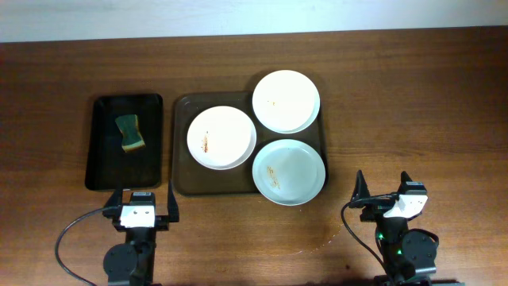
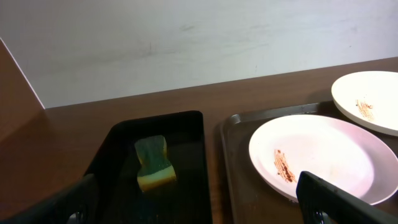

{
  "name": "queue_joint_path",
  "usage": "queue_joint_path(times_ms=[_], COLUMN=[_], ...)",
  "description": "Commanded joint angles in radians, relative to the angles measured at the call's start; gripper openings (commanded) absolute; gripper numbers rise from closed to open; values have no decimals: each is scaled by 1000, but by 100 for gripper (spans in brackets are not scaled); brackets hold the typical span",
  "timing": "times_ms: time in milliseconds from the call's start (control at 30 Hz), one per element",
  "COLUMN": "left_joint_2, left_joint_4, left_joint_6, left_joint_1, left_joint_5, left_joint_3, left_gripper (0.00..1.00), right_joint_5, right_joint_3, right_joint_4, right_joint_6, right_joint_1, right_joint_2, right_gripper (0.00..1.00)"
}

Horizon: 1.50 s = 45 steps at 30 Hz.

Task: Clean dirty plates on tray and stack at the side

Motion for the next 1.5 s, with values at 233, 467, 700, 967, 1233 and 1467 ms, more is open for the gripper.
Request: queue_joint_path(times_ms=[233,467,700,967,1233,1467], left_joint_2=[-4,-4,-4,-4,-4,-4], left_joint_4=[-2,-2,-2,-2,-2,29], left_joint_6=[16,16,16,16,16,16], left_joint_1=[-3,-3,-3,-3,-3,-3], left_joint_5=[5,5,5,5,5,97], left_joint_3=[-6,-6,-6,-6,-6,-6], left_gripper=[99,99,99,99,99,99], right_joint_5=[19,20,19,19,20,-87], right_joint_3=[-7,-7,-7,-7,-7,-7], right_joint_4=[-3,-3,-3,-3,-3,28], right_joint_6=[0,0,0,0,0,11], right_joint_1=[1,1,1,1,1,1], right_joint_2=[-7,-7,-7,-7,-7,-7], right_gripper=[99,98,98,99,98,98])
